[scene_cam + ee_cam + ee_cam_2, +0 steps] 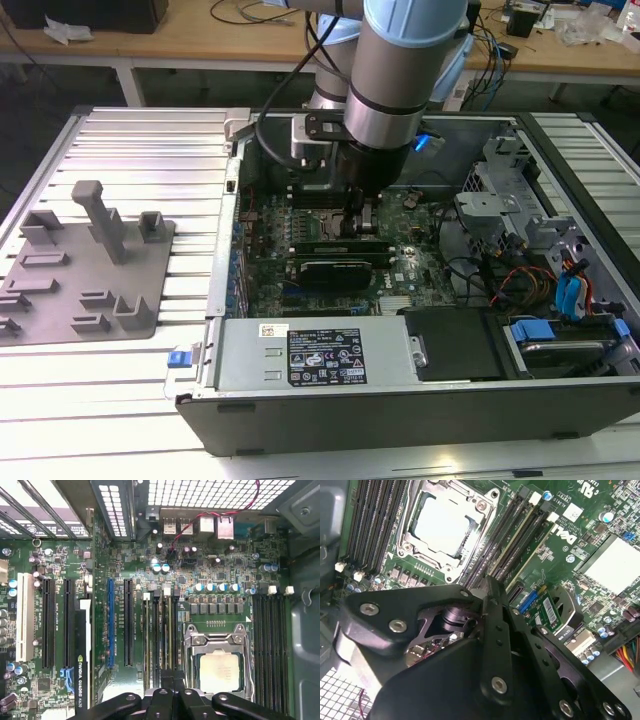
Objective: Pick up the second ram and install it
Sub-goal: 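Insert the second ram into the second slot, then press down the second ram until it locks into place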
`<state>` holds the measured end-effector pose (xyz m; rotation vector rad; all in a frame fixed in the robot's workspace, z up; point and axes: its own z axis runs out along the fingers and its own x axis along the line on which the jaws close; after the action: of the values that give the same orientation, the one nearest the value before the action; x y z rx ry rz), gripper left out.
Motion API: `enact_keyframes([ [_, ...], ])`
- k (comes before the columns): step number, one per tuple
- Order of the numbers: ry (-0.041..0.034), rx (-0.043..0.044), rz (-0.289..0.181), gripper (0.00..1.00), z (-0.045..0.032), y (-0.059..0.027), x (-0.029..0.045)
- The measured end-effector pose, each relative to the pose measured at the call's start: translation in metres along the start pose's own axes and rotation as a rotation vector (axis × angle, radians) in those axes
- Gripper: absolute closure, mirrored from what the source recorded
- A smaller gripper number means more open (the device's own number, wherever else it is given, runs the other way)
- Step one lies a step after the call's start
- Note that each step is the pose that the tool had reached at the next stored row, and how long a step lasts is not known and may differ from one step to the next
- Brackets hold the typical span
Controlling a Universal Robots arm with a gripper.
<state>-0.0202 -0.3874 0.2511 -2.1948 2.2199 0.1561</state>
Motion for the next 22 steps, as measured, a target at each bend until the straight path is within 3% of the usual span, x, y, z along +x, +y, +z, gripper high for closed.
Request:
enact_keyframes([
  [22,0.0000,0.0000,0.000,0.92,0.0005,0.0000,-0.0057],
])
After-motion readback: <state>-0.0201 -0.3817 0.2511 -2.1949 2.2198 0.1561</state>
